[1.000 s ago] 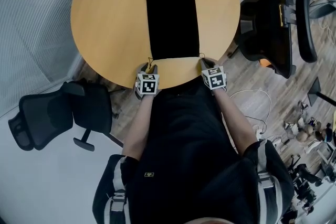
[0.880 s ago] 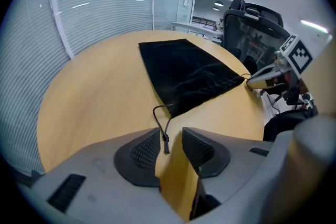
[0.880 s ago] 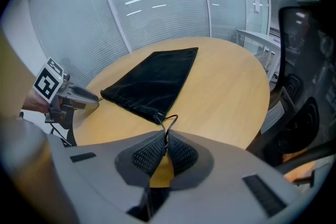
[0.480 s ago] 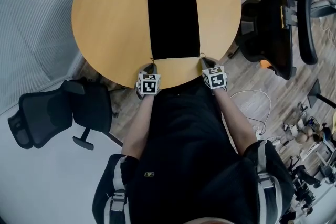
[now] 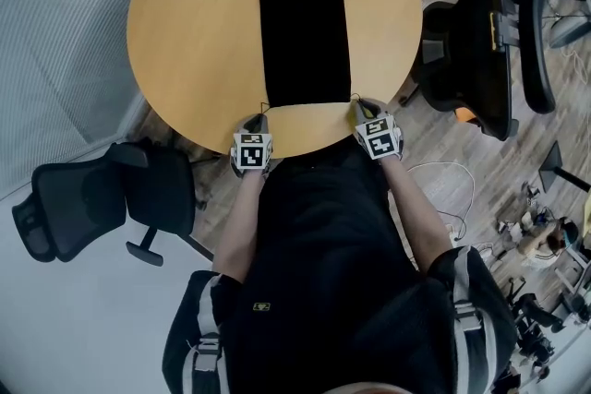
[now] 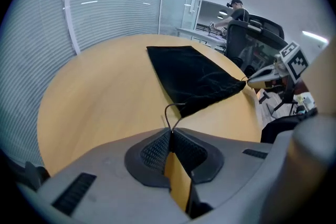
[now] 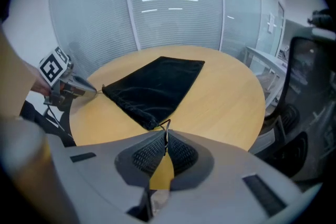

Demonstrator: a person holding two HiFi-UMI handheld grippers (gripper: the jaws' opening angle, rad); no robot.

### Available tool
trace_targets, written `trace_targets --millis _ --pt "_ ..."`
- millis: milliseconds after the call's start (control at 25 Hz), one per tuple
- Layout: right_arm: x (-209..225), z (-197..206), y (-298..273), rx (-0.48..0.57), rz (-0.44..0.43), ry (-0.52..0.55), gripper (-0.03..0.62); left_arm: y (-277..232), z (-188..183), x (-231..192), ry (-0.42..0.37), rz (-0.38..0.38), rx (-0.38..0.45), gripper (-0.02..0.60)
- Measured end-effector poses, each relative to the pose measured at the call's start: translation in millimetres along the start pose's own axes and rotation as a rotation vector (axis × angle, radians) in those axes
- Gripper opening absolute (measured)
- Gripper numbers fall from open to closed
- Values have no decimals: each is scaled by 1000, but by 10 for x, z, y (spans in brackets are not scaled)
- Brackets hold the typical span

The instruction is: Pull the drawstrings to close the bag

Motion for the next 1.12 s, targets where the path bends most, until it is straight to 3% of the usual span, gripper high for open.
trace_targets --millis 200,720,840,1120 --pt "167 -158 132 24 79 110 71 191 -61 -154 -103 -67 20 28" --pt "146 -659 629 134 240 297 71 735 -380 -346 -488 -290 128 28" --pt "113 -772 807 169 282 329 71 925 -471 -361 -527 -330 165 28" --pt "27 -1111 1222 262 363 392 71 1325 -678 -427 -530 -395 236 28"
Point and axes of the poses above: the fingertips, and each gripper's own axes: y backward along the fingers, x to its right, z out of its underside, the point moved 3 cm from there along y, backward along the fingers, and after that the axes turned 9 degrees about y, right-handed, at the moved point
